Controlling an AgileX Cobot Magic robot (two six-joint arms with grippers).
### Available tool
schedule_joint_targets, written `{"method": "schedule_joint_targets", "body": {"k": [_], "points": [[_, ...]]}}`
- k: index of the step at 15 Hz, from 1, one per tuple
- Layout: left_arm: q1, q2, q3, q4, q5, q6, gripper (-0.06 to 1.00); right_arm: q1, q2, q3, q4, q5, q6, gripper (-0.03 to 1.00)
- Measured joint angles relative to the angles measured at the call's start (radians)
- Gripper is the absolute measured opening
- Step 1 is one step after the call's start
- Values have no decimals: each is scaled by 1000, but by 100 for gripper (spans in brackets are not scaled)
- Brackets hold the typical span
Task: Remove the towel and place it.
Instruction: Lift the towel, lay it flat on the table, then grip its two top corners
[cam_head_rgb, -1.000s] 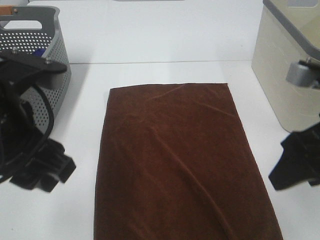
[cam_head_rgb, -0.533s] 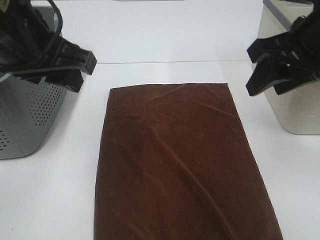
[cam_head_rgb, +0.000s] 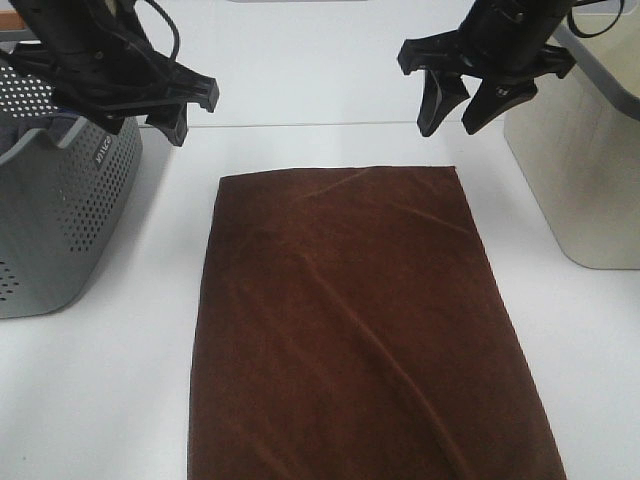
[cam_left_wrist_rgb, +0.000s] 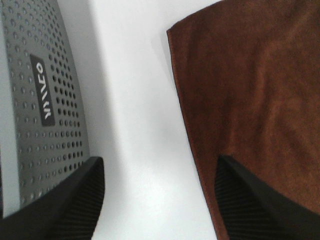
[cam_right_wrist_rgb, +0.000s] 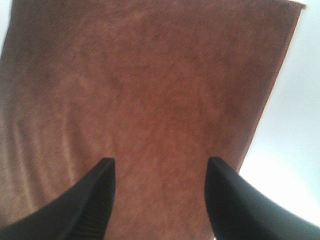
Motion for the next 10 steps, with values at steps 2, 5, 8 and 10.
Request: {"method": "schedule_joint_targets", "body": {"k": [2,5,8,10], "points": [[8,89,-94,-18,-11,29,61,0,129,-155,-29,61,11,52],[8,226,-239,-30,-16,42,61,0,295,-365,-93,115,42,52],[8,343,-367,-32,-40,44,61,-5,428,-505,-168,133,75,52],[8,403,-419,-32,-52,44,61,-29,504,-570,-171,135,83,52]]}}
